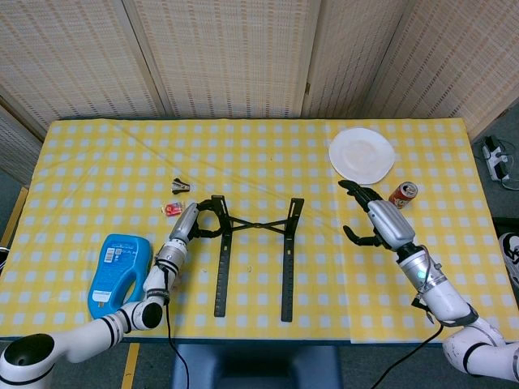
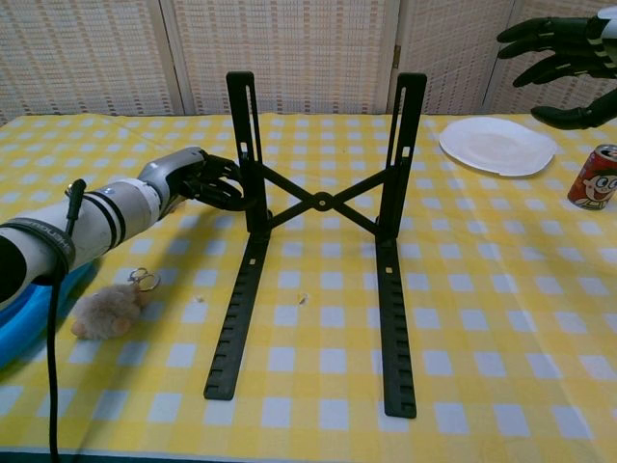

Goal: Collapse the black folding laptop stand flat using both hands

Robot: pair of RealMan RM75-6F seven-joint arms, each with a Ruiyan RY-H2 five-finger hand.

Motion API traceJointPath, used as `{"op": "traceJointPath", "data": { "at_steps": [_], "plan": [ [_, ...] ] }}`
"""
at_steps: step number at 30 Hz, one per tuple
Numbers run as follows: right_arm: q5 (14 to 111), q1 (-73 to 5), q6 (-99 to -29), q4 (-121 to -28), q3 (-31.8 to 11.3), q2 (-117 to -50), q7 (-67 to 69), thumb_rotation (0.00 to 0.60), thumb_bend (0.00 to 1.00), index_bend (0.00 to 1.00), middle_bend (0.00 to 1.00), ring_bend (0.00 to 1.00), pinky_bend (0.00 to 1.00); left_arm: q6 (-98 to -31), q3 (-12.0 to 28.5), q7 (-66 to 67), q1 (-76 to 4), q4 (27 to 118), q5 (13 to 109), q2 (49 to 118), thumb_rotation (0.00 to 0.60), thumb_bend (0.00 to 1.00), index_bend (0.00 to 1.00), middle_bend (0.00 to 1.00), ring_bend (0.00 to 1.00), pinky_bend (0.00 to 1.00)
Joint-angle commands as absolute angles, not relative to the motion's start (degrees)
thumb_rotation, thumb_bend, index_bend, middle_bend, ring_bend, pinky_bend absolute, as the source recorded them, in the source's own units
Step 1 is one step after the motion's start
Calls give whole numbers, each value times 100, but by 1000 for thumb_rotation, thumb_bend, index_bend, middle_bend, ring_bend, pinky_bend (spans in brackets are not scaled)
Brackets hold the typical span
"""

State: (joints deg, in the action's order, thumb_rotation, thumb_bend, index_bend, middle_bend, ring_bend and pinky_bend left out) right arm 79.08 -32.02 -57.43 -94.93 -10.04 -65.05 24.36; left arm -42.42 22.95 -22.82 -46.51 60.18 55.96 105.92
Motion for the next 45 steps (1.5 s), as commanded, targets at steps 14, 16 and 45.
{"op": "traceJointPath", "data": {
  "at_steps": [14,16,45],
  "plan": [
    [7920,-3213,-5717,-9482,-990,-6522,2439,600,463,0,76,159,93,-4110,2280,-2245,-4607,6073,5620,10486,600,402,604,325,285,123],
    [7926,-3219,-5697,-9486,-980,-6520,2432,600,463,0,76,159,92,-4081,2261,-2261,-4592,6114,5649,10462,600,402,601,329,285,122],
    [8300,-3950,-4904,-9073,-1047,-7095,3765,600,463,0,50,75,0,-5107,1468,-1956,-3519,7982,7009,8360,600,333,159,191,114,0]
  ]
}}
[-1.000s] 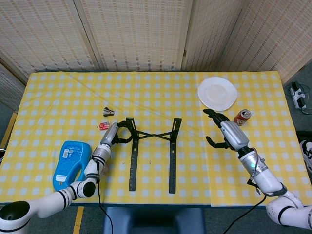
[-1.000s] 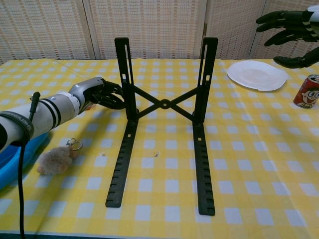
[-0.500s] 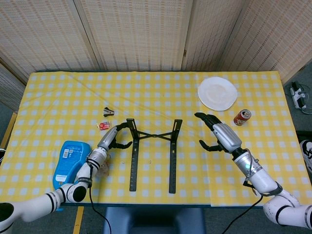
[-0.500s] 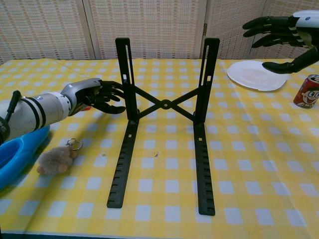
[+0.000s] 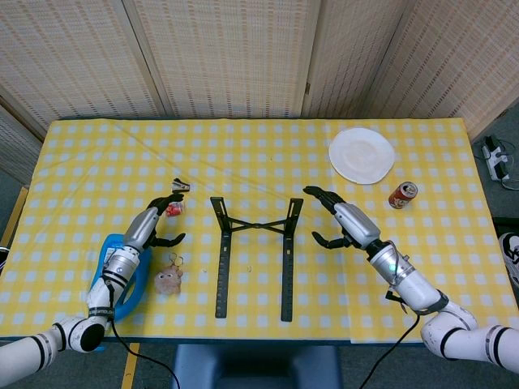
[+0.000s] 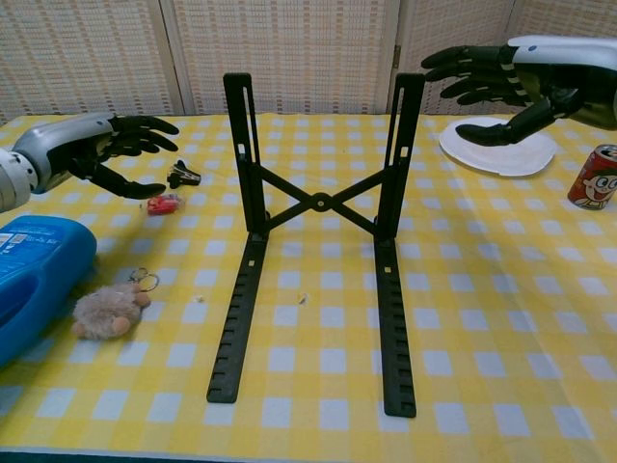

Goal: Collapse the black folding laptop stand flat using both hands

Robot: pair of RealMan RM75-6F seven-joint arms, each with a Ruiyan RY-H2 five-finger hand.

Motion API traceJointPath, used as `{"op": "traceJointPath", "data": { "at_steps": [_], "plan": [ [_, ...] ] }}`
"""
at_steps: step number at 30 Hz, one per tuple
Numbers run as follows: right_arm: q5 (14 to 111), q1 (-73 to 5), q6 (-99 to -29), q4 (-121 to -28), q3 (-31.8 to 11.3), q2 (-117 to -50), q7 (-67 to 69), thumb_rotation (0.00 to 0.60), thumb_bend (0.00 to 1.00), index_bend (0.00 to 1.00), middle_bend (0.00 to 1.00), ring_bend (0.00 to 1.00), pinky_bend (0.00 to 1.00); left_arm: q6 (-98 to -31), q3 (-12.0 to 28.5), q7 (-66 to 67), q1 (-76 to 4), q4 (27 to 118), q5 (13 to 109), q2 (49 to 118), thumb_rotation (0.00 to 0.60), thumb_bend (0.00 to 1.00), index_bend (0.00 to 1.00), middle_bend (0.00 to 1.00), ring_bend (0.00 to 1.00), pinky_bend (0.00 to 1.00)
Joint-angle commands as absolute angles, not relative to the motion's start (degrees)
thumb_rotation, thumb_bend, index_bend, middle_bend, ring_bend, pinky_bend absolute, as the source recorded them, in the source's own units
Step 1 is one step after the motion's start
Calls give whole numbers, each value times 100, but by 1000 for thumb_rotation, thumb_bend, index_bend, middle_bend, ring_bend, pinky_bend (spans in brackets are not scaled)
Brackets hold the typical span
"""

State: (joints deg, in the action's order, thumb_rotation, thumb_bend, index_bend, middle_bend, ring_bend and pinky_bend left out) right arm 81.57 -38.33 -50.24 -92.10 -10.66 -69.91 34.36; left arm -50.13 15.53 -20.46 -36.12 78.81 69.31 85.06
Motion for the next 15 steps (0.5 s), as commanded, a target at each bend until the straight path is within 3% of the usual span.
{"op": "traceJointPath", "data": {
  "at_steps": [1,6,15],
  "plan": [
    [8375,-3974,-4890,-9051,-1023,-7104,3874,600,463,0,50,76,0,-5126,1445,-1932,-3499,8008,7023,8310,600,331,159,191,114,0],
    [9005,-4056,-4953,-9000,-771,-6964,4593,600,463,0,50,77,0,-5255,1373,-1910,-3404,8138,7082,8126,600,327,159,191,119,0],
    [10010,-3888,-5680,-9090,-106,-6582,5065,600,463,0,50,90,0,-5353,1287,-1843,-3400,8045,7190,8091,600,323,159,191,125,0]
  ]
}}
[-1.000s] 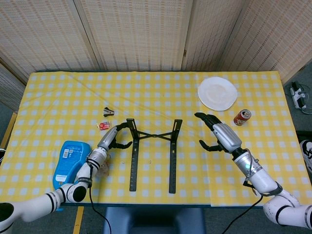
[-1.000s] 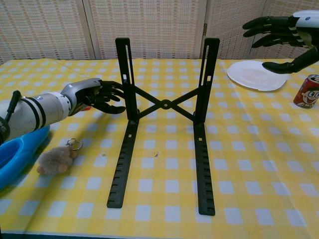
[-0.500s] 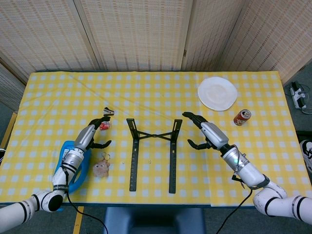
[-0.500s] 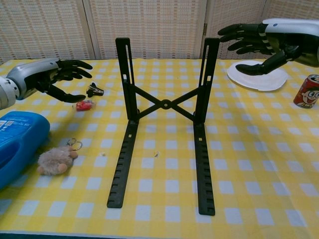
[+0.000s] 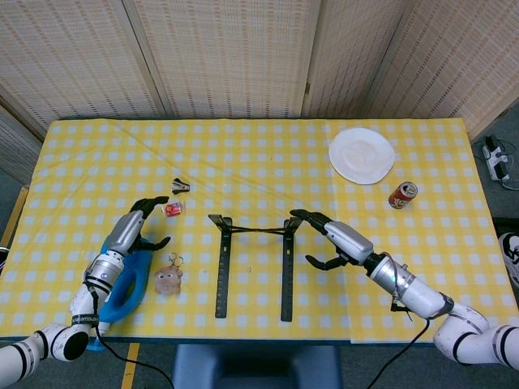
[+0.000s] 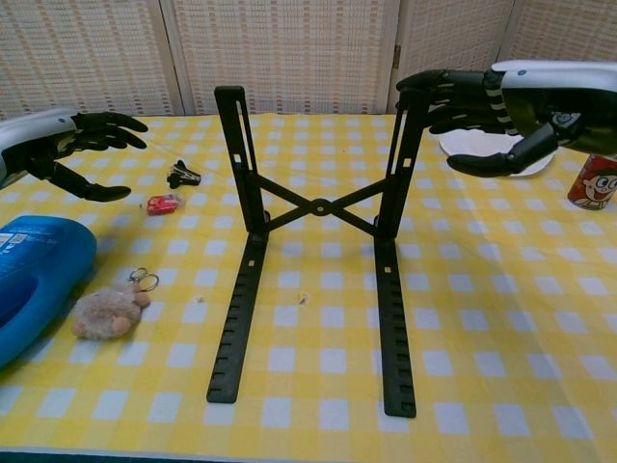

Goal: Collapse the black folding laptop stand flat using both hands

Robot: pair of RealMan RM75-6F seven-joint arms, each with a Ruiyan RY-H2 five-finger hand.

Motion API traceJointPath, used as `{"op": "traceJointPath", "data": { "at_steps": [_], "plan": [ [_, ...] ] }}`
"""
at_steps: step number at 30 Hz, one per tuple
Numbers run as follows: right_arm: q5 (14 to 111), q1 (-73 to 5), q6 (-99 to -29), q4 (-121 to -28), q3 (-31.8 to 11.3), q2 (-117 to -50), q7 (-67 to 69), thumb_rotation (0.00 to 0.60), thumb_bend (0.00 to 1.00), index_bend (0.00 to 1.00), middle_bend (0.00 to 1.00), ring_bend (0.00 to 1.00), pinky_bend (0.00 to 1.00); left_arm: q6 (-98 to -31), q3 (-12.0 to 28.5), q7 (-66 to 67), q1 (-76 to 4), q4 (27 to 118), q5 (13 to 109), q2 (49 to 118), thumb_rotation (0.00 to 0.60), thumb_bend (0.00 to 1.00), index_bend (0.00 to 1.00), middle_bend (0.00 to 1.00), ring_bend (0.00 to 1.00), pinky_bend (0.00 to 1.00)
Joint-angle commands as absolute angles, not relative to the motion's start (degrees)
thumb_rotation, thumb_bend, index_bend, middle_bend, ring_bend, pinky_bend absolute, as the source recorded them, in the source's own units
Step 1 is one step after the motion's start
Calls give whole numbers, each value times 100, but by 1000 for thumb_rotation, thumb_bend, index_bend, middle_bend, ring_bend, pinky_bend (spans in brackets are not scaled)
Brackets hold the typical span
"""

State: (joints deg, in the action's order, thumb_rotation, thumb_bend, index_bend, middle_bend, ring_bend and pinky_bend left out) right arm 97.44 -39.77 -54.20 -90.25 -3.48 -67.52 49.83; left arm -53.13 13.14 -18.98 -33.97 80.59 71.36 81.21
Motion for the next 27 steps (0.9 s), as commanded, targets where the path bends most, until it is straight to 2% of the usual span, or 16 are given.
{"op": "traceJointPath", "data": {
  "at_steps": [1,12,16,19,22,27],
  "plan": [
    [10087,-3851,-5772,-9117,-40,-6536,5061,600,463,0,50,90,0,-5377,1273,-1804,-3400,8039,7219,8070,600,323,159,191,125,0],
    [10592,-3360,-6738,-9359,521,-6052,4601,600,464,0,51,90,0,-5792,1223,-1406,-3324,8172,7445,7769,600,320,159,191,130,0],
    [10546,-3313,-6776,-9547,481,-6003,4000,600,463,0,52,90,0,-5760,1223,-1156,-3465,8135,7532,7820,600,320,161,191,144,0],
    [10423,-3245,-6773,-9717,316,-6135,2936,600,463,0,73,106,8,-5611,1229,-876,-3682,8090,7602,7918,600,320,163,191,148,0],
    [10301,-3163,-6777,-9878,152,-6365,1792,600,463,0,133,170,68,-5451,1231,-505,-3943,8010,7684,8073,600,309,162,191,148,0],
    [10122,-3084,-6696,-9981,-49,-6794,94,600,463,27,249,281,232,-5239,1196,292,-4400,7538,7801,8562,600,242,130,157,126,0]
  ]
}}
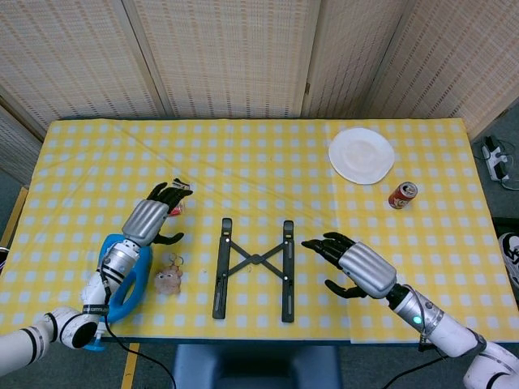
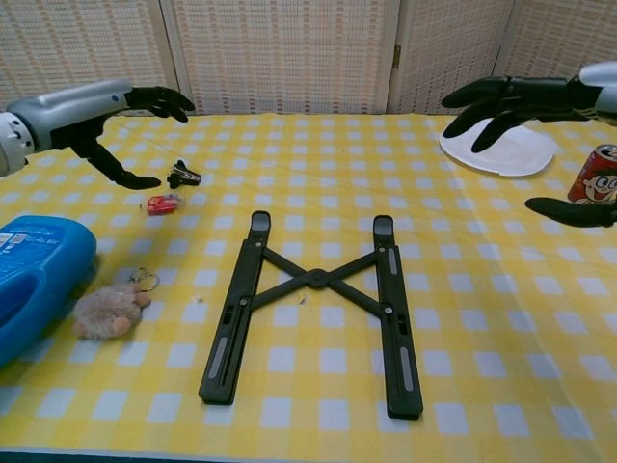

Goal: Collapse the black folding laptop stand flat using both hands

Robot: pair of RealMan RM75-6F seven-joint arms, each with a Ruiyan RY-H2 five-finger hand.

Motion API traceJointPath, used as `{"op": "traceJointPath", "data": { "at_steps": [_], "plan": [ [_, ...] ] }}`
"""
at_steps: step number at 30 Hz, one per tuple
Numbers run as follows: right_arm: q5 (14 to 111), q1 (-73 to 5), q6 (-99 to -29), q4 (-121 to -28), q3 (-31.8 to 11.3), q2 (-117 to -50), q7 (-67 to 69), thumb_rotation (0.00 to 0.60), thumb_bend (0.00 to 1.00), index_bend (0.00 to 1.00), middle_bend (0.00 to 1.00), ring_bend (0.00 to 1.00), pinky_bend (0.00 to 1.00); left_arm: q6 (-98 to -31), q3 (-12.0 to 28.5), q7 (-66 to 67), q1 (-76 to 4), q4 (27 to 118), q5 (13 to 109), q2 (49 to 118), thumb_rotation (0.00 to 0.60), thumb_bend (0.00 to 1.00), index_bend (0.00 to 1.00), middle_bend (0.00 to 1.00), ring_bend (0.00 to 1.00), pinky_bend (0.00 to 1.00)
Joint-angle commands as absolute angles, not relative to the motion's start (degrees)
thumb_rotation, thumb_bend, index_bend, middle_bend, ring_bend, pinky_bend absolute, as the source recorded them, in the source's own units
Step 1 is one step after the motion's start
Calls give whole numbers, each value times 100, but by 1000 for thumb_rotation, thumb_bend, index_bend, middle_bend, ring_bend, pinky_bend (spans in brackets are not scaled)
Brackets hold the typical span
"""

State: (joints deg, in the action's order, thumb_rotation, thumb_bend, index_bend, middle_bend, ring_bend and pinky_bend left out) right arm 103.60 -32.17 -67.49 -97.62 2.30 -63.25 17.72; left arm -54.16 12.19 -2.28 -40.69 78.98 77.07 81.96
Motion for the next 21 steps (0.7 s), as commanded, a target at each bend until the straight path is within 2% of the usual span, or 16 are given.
{"op": "traceJointPath", "data": {
  "at_steps": [1,5,9,11,21],
  "plan": [
    [10090,-3072,-6685,-9974,-78,-6879,-164,600,459,60,281,315,280,-5211,1192,415,-4469,7428,7802,8665,600,231,119,147,116,0],
    [9940,-3027,-6622,-9864,-154,-7261,-1053,600,368,221,374,429,421,-5089,1185,681,-4700,6904,7747,9119,600,187,80,113,84,0],
    [9749,-3030,-6451,-9696,-170,-7607,-1675,600,312,297,441,500,488,-4975,1113,765,-4852,6379,7728,9520,600,135,40,77,55,0],
    [9694,-3034,-6407,-9614,-173,-7729,-1854,600,276,312,472,530,516,-4949,1098,713,-4870,6273,7695,9642,600,123,29,70,51,0],
    [9443,-3124,-6161,-8771,-151,-8465,-2235,600,275,314,529,587,552,-4997,944,473,-4858,5904,7734,10017,600,120,23,68,44,0]
  ]
}}
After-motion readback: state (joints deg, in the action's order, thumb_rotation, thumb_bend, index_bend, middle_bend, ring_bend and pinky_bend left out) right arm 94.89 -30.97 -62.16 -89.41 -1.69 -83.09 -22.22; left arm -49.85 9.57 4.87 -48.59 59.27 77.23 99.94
